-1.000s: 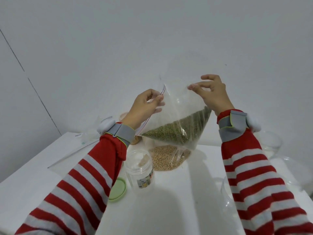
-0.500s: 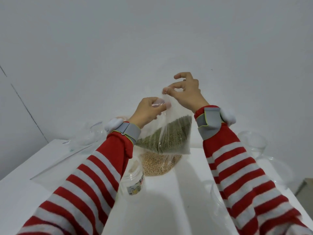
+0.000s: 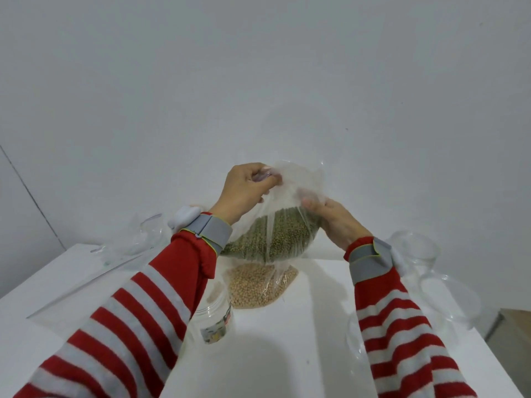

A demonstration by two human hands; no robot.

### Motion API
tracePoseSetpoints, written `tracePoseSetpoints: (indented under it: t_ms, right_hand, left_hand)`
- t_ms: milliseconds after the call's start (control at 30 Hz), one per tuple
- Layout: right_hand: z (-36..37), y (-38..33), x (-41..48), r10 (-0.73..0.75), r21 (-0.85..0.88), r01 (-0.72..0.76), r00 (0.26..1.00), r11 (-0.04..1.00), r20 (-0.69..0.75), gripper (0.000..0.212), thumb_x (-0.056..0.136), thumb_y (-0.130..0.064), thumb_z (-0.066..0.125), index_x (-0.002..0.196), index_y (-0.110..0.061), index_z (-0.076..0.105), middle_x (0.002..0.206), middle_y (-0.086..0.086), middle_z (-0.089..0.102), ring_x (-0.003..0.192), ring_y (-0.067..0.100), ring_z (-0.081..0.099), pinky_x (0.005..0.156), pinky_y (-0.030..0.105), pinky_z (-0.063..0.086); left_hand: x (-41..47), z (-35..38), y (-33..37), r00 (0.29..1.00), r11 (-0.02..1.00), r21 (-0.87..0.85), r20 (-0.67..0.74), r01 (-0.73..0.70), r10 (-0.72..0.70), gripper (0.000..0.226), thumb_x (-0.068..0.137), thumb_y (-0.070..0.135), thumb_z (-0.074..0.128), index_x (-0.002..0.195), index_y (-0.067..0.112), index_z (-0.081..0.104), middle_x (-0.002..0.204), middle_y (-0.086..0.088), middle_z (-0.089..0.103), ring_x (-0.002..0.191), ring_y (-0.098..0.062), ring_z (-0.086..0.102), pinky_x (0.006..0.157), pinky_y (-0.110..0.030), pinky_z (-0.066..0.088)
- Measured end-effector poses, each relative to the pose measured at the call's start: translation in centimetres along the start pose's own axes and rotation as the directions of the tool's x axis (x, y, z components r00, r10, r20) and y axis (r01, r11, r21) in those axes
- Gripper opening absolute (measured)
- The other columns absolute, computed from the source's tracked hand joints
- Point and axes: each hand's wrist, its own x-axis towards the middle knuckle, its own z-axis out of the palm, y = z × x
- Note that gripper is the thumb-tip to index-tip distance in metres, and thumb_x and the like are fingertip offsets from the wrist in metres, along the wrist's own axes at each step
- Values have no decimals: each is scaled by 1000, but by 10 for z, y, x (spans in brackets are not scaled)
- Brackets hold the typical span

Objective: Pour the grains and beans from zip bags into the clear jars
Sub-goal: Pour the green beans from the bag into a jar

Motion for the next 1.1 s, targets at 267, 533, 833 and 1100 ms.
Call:
tracePoseSetpoints:
  t_ms: [267,533,833,1100]
  right_hand:
    - [25,-2,5,-9,292,57,987,955,-163,39,90,-28,65,115,2,66,108,16,72,93,23,69,85,36,57]
    - [27,-2,4,104,602,43,973,797,-208,35,92,-31,66,118,-6,66,115,13,68,106,29,66,102,49,49]
    - [10,10,9,137,660,42,967,750,-216,19,92,-34,65,95,-16,69,92,3,69,100,24,65,107,46,44]
    - [21,-3,21,137,702,36,972,711,-189,18,94,-32,61,85,-18,68,77,-6,72,78,8,70,84,34,57]
  left_hand:
    - [0,2,9,1000,1000,-24,6,-10,10,10,86,16,72,77,23,72,61,8,61,56,-5,53,50,-19,45]
    - [3,-14,27,996,986,-144,43,86,-81,54,72,17,85,120,4,63,100,-9,68,71,-10,66,62,-19,55]
    - [-23,-74,7,914,949,175,271,261,-301,22,84,13,74,97,-4,72,88,-19,74,74,-15,71,70,-26,61]
    - [-46,-82,-8,983,982,-61,42,180,-178,27,84,18,75,102,-2,72,92,-13,75,87,-19,73,76,-29,60]
